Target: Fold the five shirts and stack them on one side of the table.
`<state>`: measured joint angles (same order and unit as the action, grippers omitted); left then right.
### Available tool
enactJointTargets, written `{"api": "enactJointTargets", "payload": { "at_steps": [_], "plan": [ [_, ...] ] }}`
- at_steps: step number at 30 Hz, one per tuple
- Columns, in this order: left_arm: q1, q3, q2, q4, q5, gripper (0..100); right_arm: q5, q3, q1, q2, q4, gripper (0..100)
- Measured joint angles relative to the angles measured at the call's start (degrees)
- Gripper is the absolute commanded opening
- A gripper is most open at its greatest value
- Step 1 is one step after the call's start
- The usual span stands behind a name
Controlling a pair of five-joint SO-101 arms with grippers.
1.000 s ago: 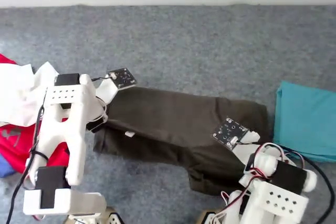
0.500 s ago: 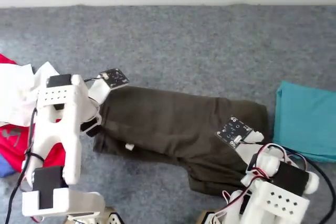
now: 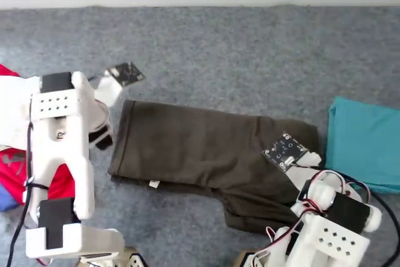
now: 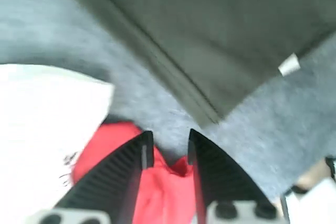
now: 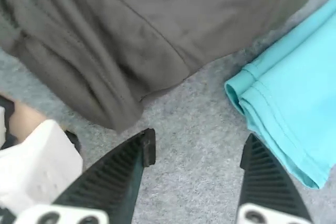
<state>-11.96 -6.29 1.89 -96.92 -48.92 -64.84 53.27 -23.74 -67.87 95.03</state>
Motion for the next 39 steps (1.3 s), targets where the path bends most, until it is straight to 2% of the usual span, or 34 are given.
{"api": "enactJointTargets", "payload": {
  "at_steps": [4, 8, 11, 16, 22, 24, 30, 35, 39],
  "plan": [
    [1.5, 7.6, 0.0, -1.4, 4.5, 11, 6.5, -2.2, 0.0, -0.6, -0.1, 23.1],
    [7.5, 10.2, 0.0, -1.7, 11.3, 11, 12.1, -4.3, 0.0, -0.6, -0.1, 8.7],
    [14.0, 10.4, 0.0, -1.7, 15.4, 6, 15.1, -6.0, -0.4, -0.4, -0.1, 0.5],
    [25.2, 9.7, 0.0, 4.2, 20.1, 2, 18.9, -11.3, -6.9, -0.8, -0.1, 0.9],
    [32.9, 6.2, -4.5, 16.7, 25.5, 9, 19.4, -13.9, -15.2, -1.1, -0.1, 0.9],
    [33.9, 6.7, -8.0, 17.3, 26.7, 10, 19.6, -13.9, -15.7, -0.6, -0.6, 2.4],
    [34.5, 13.9, -13.5, 13.4, 29.4, 10, 19.6, -8.5, -11.9, 0.1, -9.1, 17.7],
    [31.3, 17.2, -13.6, 8.6, 30.8, 10, 25.1, -7.3, -3.3, 7.6, -14.7, 18.7],
    [25.0, 20.4, -13.7, 4.1, 31.9, 10, 30.6, -7.1, 3.9, 18.5, -21.6, 18.7]
  ]
}}
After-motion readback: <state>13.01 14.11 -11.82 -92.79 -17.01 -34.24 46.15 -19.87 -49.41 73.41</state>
